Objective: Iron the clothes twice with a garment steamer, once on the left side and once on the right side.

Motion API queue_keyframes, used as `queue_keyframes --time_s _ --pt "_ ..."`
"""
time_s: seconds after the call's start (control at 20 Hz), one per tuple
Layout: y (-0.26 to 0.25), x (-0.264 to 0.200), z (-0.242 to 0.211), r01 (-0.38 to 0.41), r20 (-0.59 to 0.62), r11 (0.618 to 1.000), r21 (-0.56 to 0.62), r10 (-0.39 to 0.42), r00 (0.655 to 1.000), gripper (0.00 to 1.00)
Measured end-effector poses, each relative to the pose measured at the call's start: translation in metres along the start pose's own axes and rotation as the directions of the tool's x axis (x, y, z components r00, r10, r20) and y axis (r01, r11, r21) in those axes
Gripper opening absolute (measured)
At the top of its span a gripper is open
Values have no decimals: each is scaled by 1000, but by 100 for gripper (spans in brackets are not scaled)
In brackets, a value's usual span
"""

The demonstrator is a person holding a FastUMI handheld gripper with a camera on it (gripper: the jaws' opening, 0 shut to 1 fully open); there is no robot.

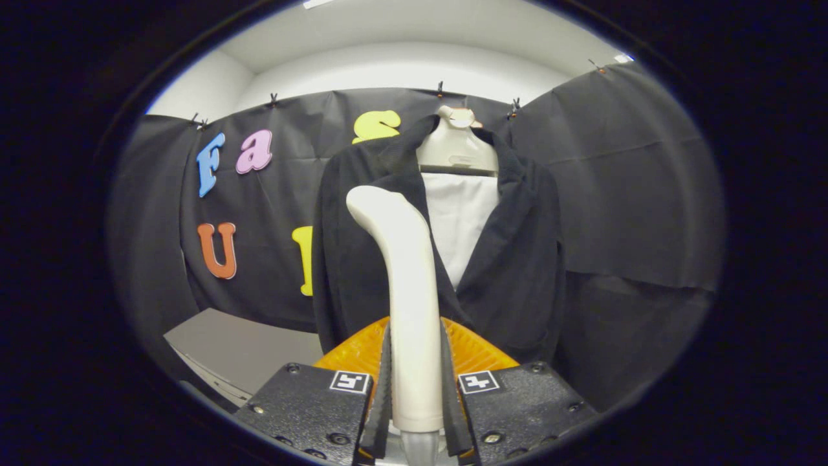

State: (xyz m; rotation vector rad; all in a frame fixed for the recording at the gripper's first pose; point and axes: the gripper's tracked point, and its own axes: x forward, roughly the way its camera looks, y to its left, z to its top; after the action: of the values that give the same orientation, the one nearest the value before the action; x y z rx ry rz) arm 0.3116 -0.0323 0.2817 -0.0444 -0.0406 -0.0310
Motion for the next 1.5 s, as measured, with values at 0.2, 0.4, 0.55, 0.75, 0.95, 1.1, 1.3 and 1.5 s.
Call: queue_keyframes --time_s 0.2,0.4,0.55,0.75,0.95,1.1,1.3,1.5 --pt "-10 3 -14 19 -29 1000 -4 -19 999 37" --pt "-18 1 -38 26 -76 1000 5 -26 997 37" --pt "-21 -4 -59 28 -110 1000 7 -27 994 37" --pt "-27 -8 -78 37 -140 999 1 -37 989 37" --pt "-30 -8 -98 45 -166 999 0 -44 985 37" --pt "-29 -9 -115 45 -185 999 -3 -45 982 37" --pt "-27 -10 -135 39 -219 999 -5 -39 975 37" --pt "-25 -8 -157 40 -260 999 -6 -40 965 37"
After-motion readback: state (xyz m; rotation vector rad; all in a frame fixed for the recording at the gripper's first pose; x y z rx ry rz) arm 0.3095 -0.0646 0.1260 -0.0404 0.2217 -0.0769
